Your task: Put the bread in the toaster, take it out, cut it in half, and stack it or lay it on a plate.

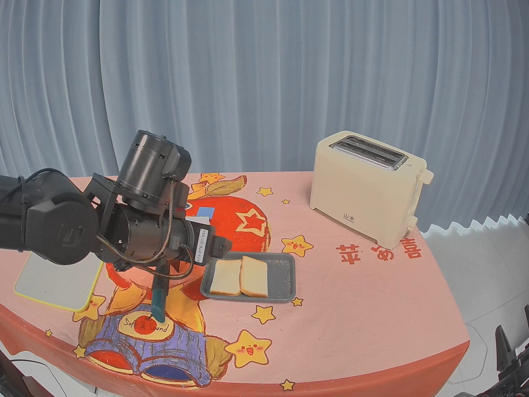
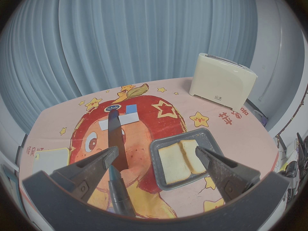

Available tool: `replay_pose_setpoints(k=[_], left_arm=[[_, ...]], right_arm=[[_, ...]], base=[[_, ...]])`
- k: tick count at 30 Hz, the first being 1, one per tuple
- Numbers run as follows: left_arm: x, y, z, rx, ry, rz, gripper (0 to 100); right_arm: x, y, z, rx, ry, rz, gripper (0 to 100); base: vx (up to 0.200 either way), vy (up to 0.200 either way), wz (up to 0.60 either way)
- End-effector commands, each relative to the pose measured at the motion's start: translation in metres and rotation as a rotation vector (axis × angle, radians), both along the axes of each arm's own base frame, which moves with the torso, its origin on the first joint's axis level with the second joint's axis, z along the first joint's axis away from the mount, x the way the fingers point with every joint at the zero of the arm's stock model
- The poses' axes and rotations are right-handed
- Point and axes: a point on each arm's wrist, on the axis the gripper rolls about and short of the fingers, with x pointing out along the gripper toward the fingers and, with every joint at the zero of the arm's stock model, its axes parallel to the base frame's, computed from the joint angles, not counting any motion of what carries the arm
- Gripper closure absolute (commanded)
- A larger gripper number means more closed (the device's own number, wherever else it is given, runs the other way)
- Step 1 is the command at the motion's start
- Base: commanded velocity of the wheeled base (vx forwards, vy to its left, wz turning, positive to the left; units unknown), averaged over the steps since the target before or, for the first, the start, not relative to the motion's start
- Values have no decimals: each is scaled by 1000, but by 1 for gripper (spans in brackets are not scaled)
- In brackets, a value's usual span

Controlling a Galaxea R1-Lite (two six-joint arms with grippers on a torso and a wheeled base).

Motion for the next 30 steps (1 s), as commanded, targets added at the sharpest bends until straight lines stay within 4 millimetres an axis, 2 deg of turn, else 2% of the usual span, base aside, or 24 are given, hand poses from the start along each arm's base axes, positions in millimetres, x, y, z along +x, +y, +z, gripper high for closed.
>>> replay_pose_setpoints(k=[1,5,10,13,14,20,23,30], left_arm=[[-5,3,6,-7,-19,-4,0],[-6,5,10,-10,-31,-4,0],[-4,9,24,-73,-130,10,0],[1,20,27,-83,-154,52,0],[5,31,32,-92,-176,88,0],[9,38,39,-115,-235,111,0],[10,58,51,-129,-289,170,0],[5,69,59,-136,-319,199,0]], right_arm=[[0,0,-5,0,1,1,0],[0,0,-5,0,1,1,0],[0,0,-5,0,1,1,0],[0,0,-5,0,1,1,0],[0,0,-5,0,1,1,0],[0,0,-5,0,1,1,0],[0,0,-5,0,1,1,0],[0,0,-5,0,1,1,0]], base=[[0,0,0],[0,0,0],[0,0,0],[0,0,0],[0,0,0],[0,0,0],[0,0,0],[0,0,0]])
